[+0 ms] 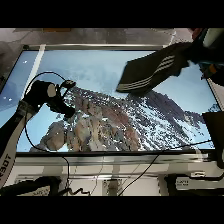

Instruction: Fold the clothes and pants, and hang the long-sleeved shirts on hangers.

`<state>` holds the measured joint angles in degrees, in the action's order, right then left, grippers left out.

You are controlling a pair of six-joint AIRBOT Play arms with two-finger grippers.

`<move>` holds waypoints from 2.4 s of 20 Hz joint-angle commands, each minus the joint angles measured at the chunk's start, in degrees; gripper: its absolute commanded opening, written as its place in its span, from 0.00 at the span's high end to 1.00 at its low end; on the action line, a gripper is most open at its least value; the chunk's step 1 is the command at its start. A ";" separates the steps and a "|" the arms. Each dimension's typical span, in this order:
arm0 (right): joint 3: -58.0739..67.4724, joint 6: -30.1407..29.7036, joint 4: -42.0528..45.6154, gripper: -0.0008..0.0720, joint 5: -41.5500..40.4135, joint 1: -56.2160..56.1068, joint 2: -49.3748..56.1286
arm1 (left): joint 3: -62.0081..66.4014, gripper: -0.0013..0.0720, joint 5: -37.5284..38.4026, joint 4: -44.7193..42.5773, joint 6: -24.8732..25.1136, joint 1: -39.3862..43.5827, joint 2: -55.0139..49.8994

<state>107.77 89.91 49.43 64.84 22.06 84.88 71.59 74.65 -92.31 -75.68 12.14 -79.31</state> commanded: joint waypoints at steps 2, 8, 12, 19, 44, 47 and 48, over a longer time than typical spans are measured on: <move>5.03 7.21 7.37 0.96 3.08 13.14 -0.90 | 0.07 0.24 0.00 -0.04 0.02 0.00 -0.02; 5.03 11.21 19.61 0.96 16.41 30.14 -0.94 | 0.07 0.24 -0.02 -0.04 0.02 0.00 -0.02; 5.03 18.12 31.56 0.96 24.30 38.80 -0.94 | 0.07 0.24 -0.02 -0.04 0.02 0.00 -0.02; 4.31 21.75 49.68 0.95 33.59 44.39 -0.92 | 0.07 0.24 -0.98 -0.02 0.00 0.00 -0.02; 4.09 20.90 36.57 0.96 29.11 44.33 -0.94 | 0.09 0.79 -1.97 -0.52 0.04 0.00 0.04; 4.09 7.15 9.84 0.96 23.26 43.89 -0.94 | 0.20 0.98 -1.53 -4.92 0.04 0.00 2.21; 4.09 1.18 1.29 0.96 22.43 43.08 -0.94 | 0.39 0.98 -1.73 -6.27 0.04 -0.31 4.11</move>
<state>111.87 105.23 74.94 92.53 66.00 83.94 71.72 72.93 -94.83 -75.66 12.10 -77.69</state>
